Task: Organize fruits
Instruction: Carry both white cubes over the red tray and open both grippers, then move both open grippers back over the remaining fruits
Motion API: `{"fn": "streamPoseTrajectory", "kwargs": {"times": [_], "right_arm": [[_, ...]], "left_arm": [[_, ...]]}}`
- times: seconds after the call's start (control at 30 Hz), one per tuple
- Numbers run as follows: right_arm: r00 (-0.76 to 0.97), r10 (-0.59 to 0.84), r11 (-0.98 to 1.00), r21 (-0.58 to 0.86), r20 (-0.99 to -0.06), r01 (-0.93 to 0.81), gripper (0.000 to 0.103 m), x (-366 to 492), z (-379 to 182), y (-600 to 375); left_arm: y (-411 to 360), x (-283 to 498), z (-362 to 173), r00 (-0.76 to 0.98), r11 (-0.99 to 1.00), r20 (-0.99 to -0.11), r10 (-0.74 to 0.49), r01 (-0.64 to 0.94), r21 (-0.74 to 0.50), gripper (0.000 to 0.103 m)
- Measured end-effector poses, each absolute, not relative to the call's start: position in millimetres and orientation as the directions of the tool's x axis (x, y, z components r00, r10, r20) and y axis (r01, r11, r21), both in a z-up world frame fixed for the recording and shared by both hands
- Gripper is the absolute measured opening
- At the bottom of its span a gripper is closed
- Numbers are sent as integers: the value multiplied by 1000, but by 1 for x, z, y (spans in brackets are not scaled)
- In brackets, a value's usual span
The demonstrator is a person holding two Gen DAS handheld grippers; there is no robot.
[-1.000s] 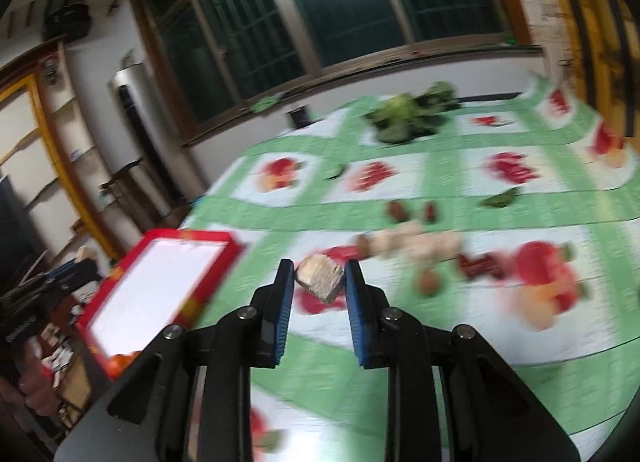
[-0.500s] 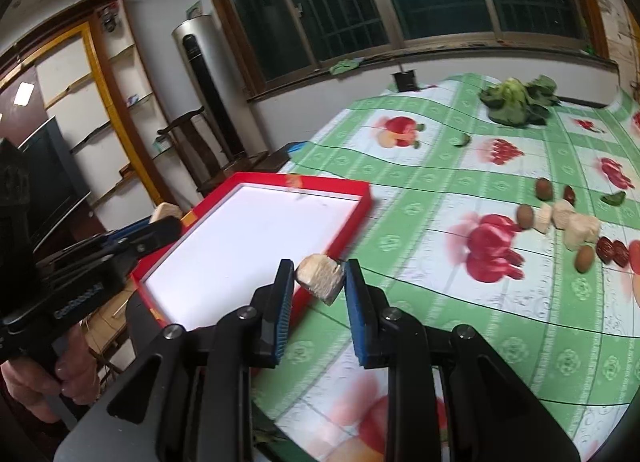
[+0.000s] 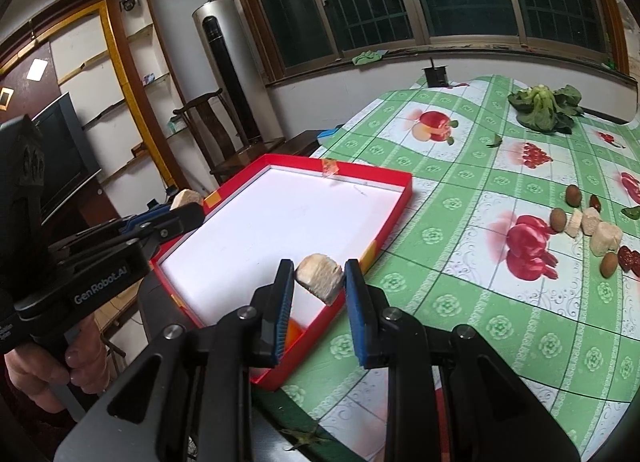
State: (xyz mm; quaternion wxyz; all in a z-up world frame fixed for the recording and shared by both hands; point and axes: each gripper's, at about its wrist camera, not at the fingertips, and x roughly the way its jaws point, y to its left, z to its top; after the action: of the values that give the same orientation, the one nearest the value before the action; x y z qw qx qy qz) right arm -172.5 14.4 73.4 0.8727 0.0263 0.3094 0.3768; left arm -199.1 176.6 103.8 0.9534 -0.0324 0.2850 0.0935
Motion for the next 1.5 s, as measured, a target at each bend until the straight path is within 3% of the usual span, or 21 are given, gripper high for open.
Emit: {"fn": "streamPoseTrajectory", "kwargs": {"times": [0.83,0.97,1.5], "right_arm": [[400,667,660,250,-629,-708,29,-179,44,82],[411,669,662,245,-619,-708,61,-183,46,80],[549,608,777,285,-574,-562,62,-152,59,-14]], "left_arm": [[212,-193,62,722,960,-662,202,-280,-12,19],[214,-192,62,719,955,-663,209,-295,-18,43],[191,-186,69,725,971,-662,188,-239,13,48]]}}
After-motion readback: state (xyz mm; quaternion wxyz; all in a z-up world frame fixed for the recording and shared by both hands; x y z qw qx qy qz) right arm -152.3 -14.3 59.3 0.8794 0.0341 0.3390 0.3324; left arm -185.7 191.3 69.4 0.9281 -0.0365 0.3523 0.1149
